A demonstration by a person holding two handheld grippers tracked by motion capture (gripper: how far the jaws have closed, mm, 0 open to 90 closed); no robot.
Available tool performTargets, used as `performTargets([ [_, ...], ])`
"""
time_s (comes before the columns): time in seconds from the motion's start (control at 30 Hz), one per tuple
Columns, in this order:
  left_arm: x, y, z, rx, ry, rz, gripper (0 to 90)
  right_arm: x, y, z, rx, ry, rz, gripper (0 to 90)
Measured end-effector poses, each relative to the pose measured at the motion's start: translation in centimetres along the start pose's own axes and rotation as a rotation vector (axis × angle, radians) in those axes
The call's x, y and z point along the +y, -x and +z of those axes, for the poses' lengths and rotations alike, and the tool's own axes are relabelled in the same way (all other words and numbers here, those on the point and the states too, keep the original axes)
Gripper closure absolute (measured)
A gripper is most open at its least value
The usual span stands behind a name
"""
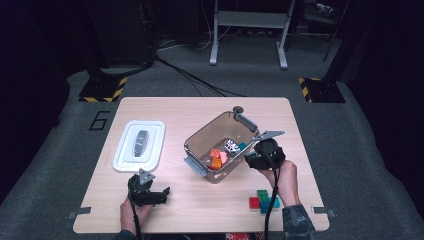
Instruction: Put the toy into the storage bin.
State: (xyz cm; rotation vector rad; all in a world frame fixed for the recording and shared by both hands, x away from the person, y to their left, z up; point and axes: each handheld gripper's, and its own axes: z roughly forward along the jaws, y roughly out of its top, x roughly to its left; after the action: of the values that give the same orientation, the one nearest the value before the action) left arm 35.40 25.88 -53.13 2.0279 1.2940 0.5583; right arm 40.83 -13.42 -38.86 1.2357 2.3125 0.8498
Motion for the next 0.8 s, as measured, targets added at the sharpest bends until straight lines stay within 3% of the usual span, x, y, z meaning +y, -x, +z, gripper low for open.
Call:
performTargets([
  [0.37, 0.0, 0.0, 0.0, 0.000, 0.000, -0.001, 3.5, 2.0, -0.1, -0.5, 0.001, 0.020, -0.020, 47.3],
  [0.8, 0.0, 0.0, 0.1, -0.005, -0.005, 0.004, 1.8, 3.9, -0.9, 0.7, 0.029, 0.015, -0.041, 47.3],
])
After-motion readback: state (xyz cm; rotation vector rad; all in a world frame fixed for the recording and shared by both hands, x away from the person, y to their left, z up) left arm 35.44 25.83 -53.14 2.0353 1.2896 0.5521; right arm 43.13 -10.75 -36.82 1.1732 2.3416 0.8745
